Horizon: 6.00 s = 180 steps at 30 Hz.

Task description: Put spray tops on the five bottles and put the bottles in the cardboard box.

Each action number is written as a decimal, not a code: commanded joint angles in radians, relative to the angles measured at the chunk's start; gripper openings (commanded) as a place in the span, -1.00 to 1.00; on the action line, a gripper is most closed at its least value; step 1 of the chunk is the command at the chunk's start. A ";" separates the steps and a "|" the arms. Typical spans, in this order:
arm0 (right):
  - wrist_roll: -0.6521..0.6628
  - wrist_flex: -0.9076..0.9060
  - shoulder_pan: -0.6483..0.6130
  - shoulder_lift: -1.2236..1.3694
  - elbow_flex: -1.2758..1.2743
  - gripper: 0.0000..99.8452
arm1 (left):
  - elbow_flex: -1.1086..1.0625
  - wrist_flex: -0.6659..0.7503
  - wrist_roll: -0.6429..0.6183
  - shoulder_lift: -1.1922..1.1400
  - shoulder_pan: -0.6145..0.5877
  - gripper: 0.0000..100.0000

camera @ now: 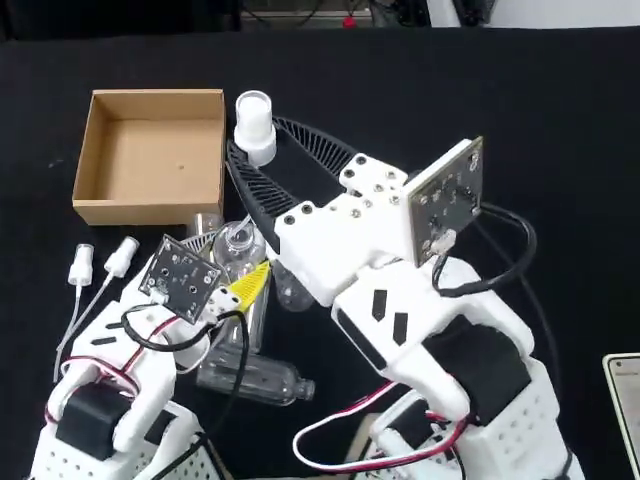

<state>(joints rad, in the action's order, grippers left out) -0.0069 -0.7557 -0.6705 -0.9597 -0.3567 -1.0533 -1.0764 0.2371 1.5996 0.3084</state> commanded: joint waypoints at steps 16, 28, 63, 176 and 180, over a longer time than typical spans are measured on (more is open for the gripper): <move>0.018 -0.006 -0.008 -0.054 -0.012 -0.98 | 0.010 0.014 -0.003 0.009 0.008 -0.79; 0.017 -0.011 -0.104 -0.058 -0.065 -0.98 | 0.010 0.020 -0.003 0.009 0.016 -0.79; 0.018 0.110 -0.118 -0.268 -0.519 -0.97 | 0.019 0.021 -0.005 0.009 0.018 -0.79; 0.015 -0.072 0.898 0.325 -0.418 -0.74 | 0.460 0.532 -0.006 -0.769 -0.602 -0.79; 0.017 -0.046 0.898 0.325 -0.456 -0.74 | 0.460 0.591 -0.006 -0.809 -0.604 -0.79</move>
<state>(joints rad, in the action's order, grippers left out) 0.0161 -0.8401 0.2102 -0.6360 -0.8094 -0.6391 -0.5547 0.2371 0.8140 -0.2869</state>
